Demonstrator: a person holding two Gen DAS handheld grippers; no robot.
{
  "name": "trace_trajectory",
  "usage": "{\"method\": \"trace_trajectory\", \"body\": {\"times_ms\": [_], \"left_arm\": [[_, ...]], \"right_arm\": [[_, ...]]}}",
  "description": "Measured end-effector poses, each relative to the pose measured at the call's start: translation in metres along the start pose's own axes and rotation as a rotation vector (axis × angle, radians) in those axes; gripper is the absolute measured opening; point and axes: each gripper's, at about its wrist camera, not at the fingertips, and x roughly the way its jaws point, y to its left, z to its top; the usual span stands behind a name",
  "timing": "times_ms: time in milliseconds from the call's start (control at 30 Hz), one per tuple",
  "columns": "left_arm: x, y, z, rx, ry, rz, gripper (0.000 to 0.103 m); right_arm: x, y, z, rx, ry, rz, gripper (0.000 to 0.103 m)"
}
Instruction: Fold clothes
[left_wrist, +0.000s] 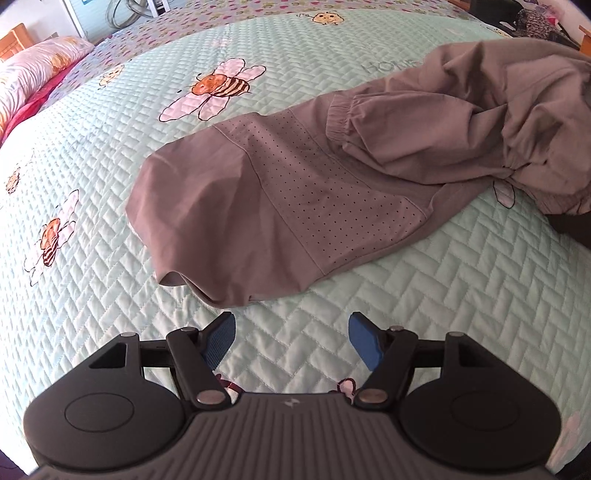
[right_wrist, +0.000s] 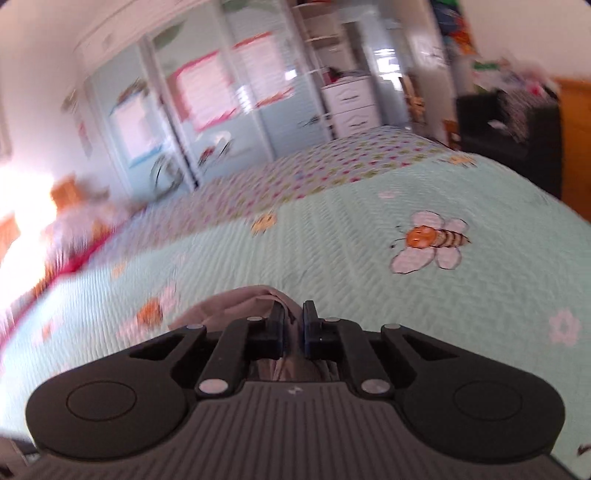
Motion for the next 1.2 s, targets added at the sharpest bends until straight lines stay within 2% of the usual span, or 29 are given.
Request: {"method": "trace_trajectory", "body": {"times_ms": [100, 233, 300, 333, 367, 400, 467, 500, 533, 600, 700, 733, 767, 800, 833, 867, 933, 1000, 1033, 1133, 1200], "left_arm": [[0.003, 0.001, -0.003, 0.002, 0.007, 0.004, 0.07], [0.003, 0.001, -0.006, 0.002, 0.013, -0.001, 0.071], [0.003, 0.003, -0.006, 0.0, 0.007, -0.007, 0.071], [0.003, 0.003, -0.006, -0.005, 0.007, -0.009, 0.07], [0.003, 0.004, -0.005, -0.012, 0.008, -0.01, 0.07], [0.004, 0.004, -0.004, -0.019, 0.01, -0.013, 0.07], [0.006, 0.003, -0.004, -0.028, 0.016, -0.017, 0.07], [0.006, 0.002, -0.004, -0.027, 0.018, -0.018, 0.07], [0.006, 0.0, -0.005, -0.024, 0.02, -0.018, 0.071], [0.006, -0.004, -0.006, -0.014, 0.022, -0.019, 0.071], [0.002, -0.008, -0.009, 0.002, 0.024, -0.02, 0.071], [0.001, -0.008, -0.009, 0.005, 0.023, -0.018, 0.071], [-0.001, -0.008, -0.009, 0.005, 0.022, -0.016, 0.07], [-0.002, -0.008, -0.008, 0.005, 0.021, -0.014, 0.07], [-0.002, -0.007, -0.008, 0.003, 0.02, -0.012, 0.071], [-0.003, -0.006, -0.008, 0.001, 0.018, -0.009, 0.071], [-0.003, -0.004, -0.007, -0.005, 0.018, -0.004, 0.07], [0.0, -0.003, -0.007, -0.01, 0.024, -0.003, 0.071], [0.001, -0.003, -0.007, -0.012, 0.027, -0.004, 0.07], [0.004, -0.004, -0.008, -0.014, 0.034, -0.01, 0.071], [0.004, -0.005, -0.008, -0.018, 0.036, -0.013, 0.07]], "right_arm": [[0.008, -0.039, -0.001, 0.126, 0.012, -0.083, 0.003], [0.032, -0.081, -0.024, 0.213, 0.134, -0.216, 0.006], [0.022, -0.088, -0.033, 0.291, 0.124, -0.178, 0.008], [0.013, -0.084, -0.036, 0.299, 0.097, -0.146, 0.014], [0.003, -0.075, -0.039, 0.276, 0.073, -0.118, 0.026], [-0.006, -0.065, -0.041, 0.246, 0.053, -0.086, 0.034], [-0.018, -0.041, -0.048, 0.16, 0.051, -0.006, 0.067], [-0.02, -0.027, -0.053, 0.113, 0.065, 0.024, 0.074], [-0.019, -0.012, -0.059, 0.056, 0.087, 0.041, 0.077], [-0.014, 0.016, -0.07, -0.095, 0.114, 0.055, 0.077], [0.002, 0.052, -0.084, -0.295, 0.103, 0.021, 0.078], [0.01, 0.058, -0.086, -0.333, 0.102, -0.001, 0.077], [0.017, 0.061, -0.087, -0.352, 0.108, -0.017, 0.066], [0.023, 0.062, -0.088, -0.361, 0.114, -0.029, 0.051], [0.027, 0.059, -0.086, -0.342, 0.119, -0.036, 0.01], [0.026, 0.05, -0.084, -0.296, 0.115, -0.04, 0.001], [0.016, 0.028, -0.075, -0.183, 0.078, -0.047, 0.001], [-0.001, 0.006, -0.064, -0.11, 0.029, -0.095, 0.001], [-0.008, -0.005, -0.061, -0.07, 0.035, -0.081, 0.001], [-0.027, -0.029, -0.066, 0.035, 0.097, 0.058, 0.001], [-0.034, -0.021, -0.086, -0.008, 0.159, 0.103, 0.001]]}}
